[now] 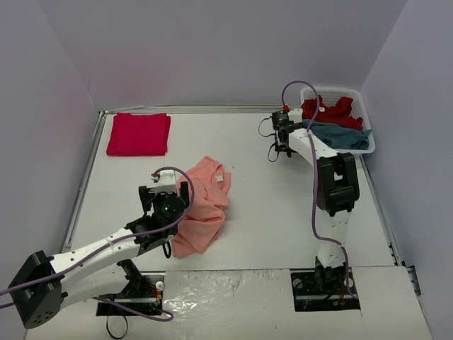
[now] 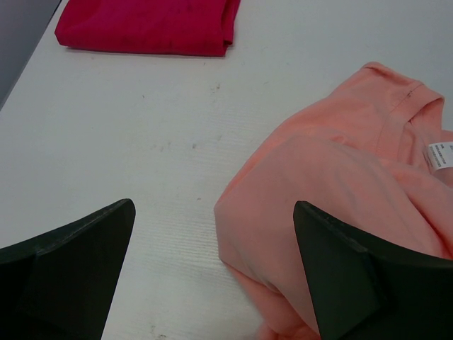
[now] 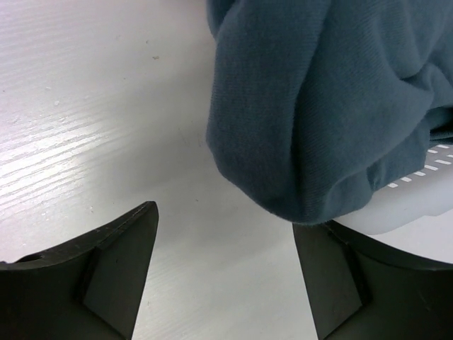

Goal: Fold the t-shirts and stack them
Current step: Move the tshirt to the center of the board

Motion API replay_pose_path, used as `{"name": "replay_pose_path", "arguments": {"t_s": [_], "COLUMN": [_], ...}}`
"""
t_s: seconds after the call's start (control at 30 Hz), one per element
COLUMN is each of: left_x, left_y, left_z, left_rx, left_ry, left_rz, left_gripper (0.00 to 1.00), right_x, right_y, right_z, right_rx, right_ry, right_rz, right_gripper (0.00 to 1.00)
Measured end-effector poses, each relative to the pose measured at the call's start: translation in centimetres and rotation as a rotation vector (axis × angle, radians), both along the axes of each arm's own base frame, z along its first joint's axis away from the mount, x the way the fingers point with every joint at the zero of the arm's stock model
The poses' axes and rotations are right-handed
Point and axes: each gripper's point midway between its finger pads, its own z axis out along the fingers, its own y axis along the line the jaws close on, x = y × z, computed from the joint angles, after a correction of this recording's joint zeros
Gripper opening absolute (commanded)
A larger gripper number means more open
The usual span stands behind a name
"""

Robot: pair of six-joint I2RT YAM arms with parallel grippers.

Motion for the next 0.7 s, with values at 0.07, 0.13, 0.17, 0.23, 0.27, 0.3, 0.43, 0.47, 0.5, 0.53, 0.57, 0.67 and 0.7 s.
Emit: {"name": "replay_pose_path", "arguments": {"t_s": [0.07,0.13,0.17,0.23,0.27,0.3,0.43,0.47,0.5,0.53,0.57,0.67,0.7], "left_x": [0.0,0.0,0.0,0.1,0.1,0.1,0.1,0.1,0.1,0.1,0.1,-0.1,-0.1], "left_y": [0.0,0.0,0.0,-0.1,-0.1,-0.1,-0.1,-0.1,0.0,0.0,0.0,0.3,0.4], "left_z": [0.0,0.0,-0.1,-0.2,-0.3,-0.3,-0.4,-0.4,-0.4,-0.4,-0.4,-0.2,0.0], "left_rx": [0.0,0.001,0.003,0.007,0.009,0.01,0.013,0.012,0.012,0.01,0.007,-0.01,-0.018], "left_ry": [0.0,0.001,0.002,0.006,0.008,0.009,0.012,0.012,0.011,0.011,0.012,0.01,0.006], "left_rz": [0.0,0.0,0.0,0.0,0.0,0.0,0.001,0.001,0.002,0.004,0.007,0.015,0.017], "left_gripper": [0.94,0.94,0.94,0.94,0.94,0.94,0.94,0.94,0.94,0.94,0.94,0.94,0.94], "right_x": [0.0,0.0,0.0,-0.1,-0.2,-0.3,-1.5,-2.1,-2.6,-3.2,-3.9,-5.8,-6.2], "right_y": [0.2,0.9,1.2,2.2,2.9,3.9,9.8,11.7,13.1,14.7,16.3,19.3,19.9], "right_z": [-0.1,-0.2,-0.3,-0.5,-0.5,-0.6,-0.5,-0.4,-0.2,-0.1,0.1,0.5,0.7], "right_rx": [0.01,0.024,0.033,0.049,0.054,0.058,0.07,0.078,0.086,0.094,0.103,0.128,0.134], "right_ry": [0.003,0.009,0.013,0.021,0.025,0.029,0.04,0.042,0.043,0.043,0.043,0.049,0.05], "right_rz": [0.007,0.027,0.037,0.068,0.088,0.115,0.253,0.296,0.33,0.365,0.401,0.479,0.495], "right_gripper": [0.72,0.72,0.72,0.72,0.72,0.73,0.72,0.72,0.72,0.72,0.72,0.72,0.72]}}
